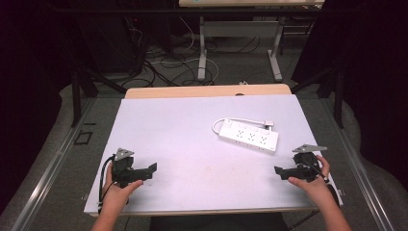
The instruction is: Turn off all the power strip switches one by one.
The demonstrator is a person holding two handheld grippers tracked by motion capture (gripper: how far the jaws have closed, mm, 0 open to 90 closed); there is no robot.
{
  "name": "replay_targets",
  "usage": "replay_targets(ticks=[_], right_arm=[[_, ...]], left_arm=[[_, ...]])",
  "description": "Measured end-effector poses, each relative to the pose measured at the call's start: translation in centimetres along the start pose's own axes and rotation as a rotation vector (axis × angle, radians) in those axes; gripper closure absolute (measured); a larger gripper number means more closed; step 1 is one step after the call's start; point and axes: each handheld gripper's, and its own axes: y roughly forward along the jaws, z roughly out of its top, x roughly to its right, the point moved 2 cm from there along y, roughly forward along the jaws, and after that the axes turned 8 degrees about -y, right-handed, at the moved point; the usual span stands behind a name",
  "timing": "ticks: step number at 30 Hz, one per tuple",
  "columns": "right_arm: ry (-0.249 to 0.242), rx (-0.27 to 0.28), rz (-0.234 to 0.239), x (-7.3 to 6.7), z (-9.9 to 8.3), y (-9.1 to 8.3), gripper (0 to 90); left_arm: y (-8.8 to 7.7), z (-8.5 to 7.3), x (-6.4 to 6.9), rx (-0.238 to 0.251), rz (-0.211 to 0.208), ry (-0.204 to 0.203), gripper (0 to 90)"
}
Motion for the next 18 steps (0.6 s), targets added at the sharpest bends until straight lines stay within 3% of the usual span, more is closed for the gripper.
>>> replay_targets(ticks=[4, 8, 13, 17, 18], right_arm=[[-0.003, 0.004, 0.026, -0.2, 0.5, -0.2, 6.4], [-0.017, -0.006, 0.035, -0.3, 1.0, -0.3, 14.1], [-0.105, -0.042, 0.043, -0.6, 2.4, 0.0, 16.8], [-0.135, -0.054, 0.062, -0.9, 3.3, 0.1, 17.8], [-0.166, -0.062, 0.071, -1.0, 3.8, 0.2, 19.0]], left_arm=[[0.2, 0.0, 0.2, 0.012, -0.004, 0.007, 0.7], [0.1, -0.2, 0.1, -0.010, 0.002, 0.013, 0.8], [0.1, -0.3, 0.1, 0.015, 0.019, 0.018, 0.8], [0.1, -0.3, 0.1, 0.009, 0.023, 0.023, 0.8], [0.1, -0.3, 0.1, 0.009, 0.023, 0.027, 0.8]])
